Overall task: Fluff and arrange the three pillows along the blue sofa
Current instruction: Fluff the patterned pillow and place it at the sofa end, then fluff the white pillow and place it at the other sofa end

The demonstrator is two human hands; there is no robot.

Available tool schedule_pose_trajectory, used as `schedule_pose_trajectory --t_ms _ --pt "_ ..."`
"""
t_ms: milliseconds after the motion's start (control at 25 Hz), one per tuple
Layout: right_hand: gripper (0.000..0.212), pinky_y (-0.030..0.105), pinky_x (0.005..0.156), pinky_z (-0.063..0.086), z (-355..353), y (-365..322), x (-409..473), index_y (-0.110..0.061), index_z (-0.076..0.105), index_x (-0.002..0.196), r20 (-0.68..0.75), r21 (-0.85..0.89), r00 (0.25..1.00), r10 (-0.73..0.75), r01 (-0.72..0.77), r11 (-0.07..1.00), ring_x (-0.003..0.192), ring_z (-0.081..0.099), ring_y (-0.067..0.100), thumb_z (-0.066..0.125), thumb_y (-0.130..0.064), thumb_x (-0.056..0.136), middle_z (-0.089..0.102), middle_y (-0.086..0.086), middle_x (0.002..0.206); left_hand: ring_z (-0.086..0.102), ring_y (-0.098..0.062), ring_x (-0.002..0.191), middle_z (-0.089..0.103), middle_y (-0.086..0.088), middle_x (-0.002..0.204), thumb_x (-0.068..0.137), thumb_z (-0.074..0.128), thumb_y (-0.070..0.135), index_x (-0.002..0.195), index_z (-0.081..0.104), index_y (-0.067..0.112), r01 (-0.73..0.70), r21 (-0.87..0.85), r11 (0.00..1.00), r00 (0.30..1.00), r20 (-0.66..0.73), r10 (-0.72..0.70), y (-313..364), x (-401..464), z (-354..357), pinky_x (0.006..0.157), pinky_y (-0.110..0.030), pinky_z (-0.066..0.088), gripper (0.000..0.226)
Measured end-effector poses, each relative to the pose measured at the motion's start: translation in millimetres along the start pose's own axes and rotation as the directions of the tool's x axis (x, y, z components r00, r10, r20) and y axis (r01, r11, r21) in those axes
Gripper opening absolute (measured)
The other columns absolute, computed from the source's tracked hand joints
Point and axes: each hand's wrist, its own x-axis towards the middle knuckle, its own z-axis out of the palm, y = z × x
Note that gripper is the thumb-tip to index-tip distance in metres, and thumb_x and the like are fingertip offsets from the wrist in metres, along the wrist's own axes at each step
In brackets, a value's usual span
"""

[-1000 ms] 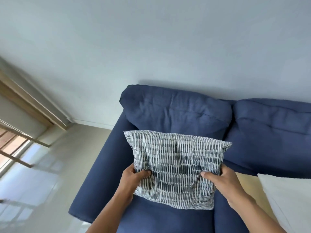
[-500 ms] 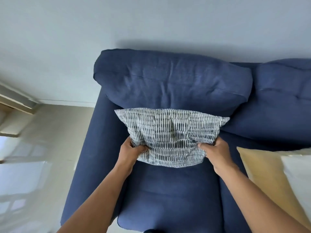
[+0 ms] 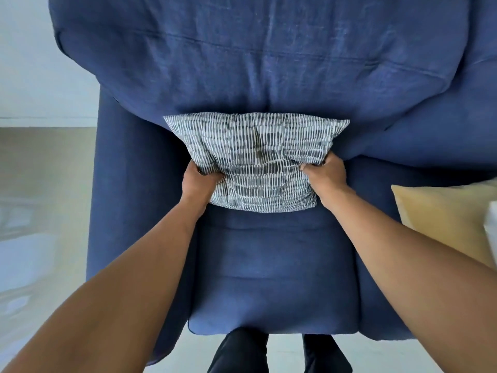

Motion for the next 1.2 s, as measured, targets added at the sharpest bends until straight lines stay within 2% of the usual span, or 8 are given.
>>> schedule_pose_trajectory --t_ms 80,200,360,520,680,840,1000,1200 --pt "0.027 0.036 0.094 0.054 0 2 -1 -0.025 0.058 0.109 0.006 -0.016 1.0 0.024 -0.024 1.0 0.103 0.068 0.025 0.075 -0.016 0.09 0.069 -0.001 0.108 0.07 -0.026 0.113 0.073 -0.001 0.122 0.08 0.083 0.017 0.131 0.058 0.018 0.016 0.013 1.0 1.0 0.02 -0.017 -1 -1 -3 0.102 -0.048 0.057 0.057" --pt "0.047 0.046 0.104 0.053 -8 3 -18 -0.018 0.056 0.13 0.016 -0.062 0.999 0.051 -0.05 0.997 0.12 0.066 0.029 0.075 -0.031 0.089 0.066 0.003 0.125 0.064 -0.027 0.126 0.065 -0.002 0.138 0.084 0.083 0.024 0.151 0.046 0.019 0.044 0.035 0.998 0.997 0.065 -0.046 -1 -21 -8 0.11 -0.048 0.052 0.077" --pt "0.072 0.042 0.118 0.042 -26 0 -67 -0.015 0.037 0.159 0.053 -0.093 0.998 0.044 -0.039 0.995 0.145 0.05 0.026 0.069 -0.031 0.097 0.048 0.01 0.161 0.045 -0.024 0.149 0.047 -0.004 0.163 0.094 0.073 0.029 0.161 0.039 0.019 -0.003 0.125 0.992 0.99 0.142 -0.015 1 -65 -9 0.121 -0.044 0.041 0.076" --pt "0.069 0.038 0.122 0.032 -51 -8 -121 -0.012 0.034 0.162 0.06 -0.289 0.994 -0.092 0.106 0.952 0.152 0.039 0.026 0.06 -0.037 0.102 0.041 0.008 0.166 0.042 -0.021 0.152 0.045 -0.002 0.166 0.1 0.067 0.029 0.16 0.043 0.017 -0.192 0.24 0.952 0.968 0.209 0.142 14 -116 -5 0.117 -0.032 0.035 0.066" --pt "0.069 0.038 0.128 0.02 -80 -10 -160 -0.01 0.029 0.163 0.035 -0.394 0.974 -0.222 0.217 0.893 0.161 0.02 0.021 0.054 -0.035 0.105 0.03 0.007 0.172 0.041 -0.027 0.153 0.042 -0.008 0.167 0.102 0.063 0.023 0.159 0.043 0.008 -0.437 0.371 0.819 0.895 0.274 0.353 29 -165 9 0.121 -0.036 0.034 0.062" --pt "0.069 0.045 0.13 0.019 -123 8 -194 -0.006 0.028 0.163 -0.033 -0.478 0.947 -0.318 0.264 0.837 0.163 0.012 0.025 0.054 -0.034 0.105 0.023 0.011 0.174 0.035 -0.03 0.157 0.038 -0.015 0.169 0.103 0.062 0.023 0.159 0.041 0.002 -0.616 0.443 0.651 0.787 0.381 0.485 39 -209 33 0.124 -0.041 0.031 0.063" --pt "0.07 0.05 0.128 0.022 -164 44 -226 -0.004 0.03 0.162 -0.083 -0.547 0.933 -0.35 0.251 0.799 0.162 0.013 0.03 0.055 -0.035 0.104 0.023 0.014 0.173 0.031 -0.032 0.159 0.036 -0.017 0.169 0.103 0.061 0.025 0.159 0.039 0.001 -0.703 0.48 0.525 0.71 0.427 0.559 41 -255 60 0.127 -0.046 0.032 0.066" --pt "0.071 0.048 0.128 0.019 -224 98 -265 -0.008 0.021 0.164 -0.096 -0.607 0.93 -0.356 0.229 0.761 0.163 0.005 0.028 0.044 -0.042 0.107 0.012 0.012 0.176 0.023 -0.03 0.161 0.031 -0.014 0.172 0.105 0.058 0.031 0.163 0.03 0.003 -0.734 0.495 0.465 0.674 0.445 0.59 29 -327 106 0.13 -0.041 0.023 0.07"
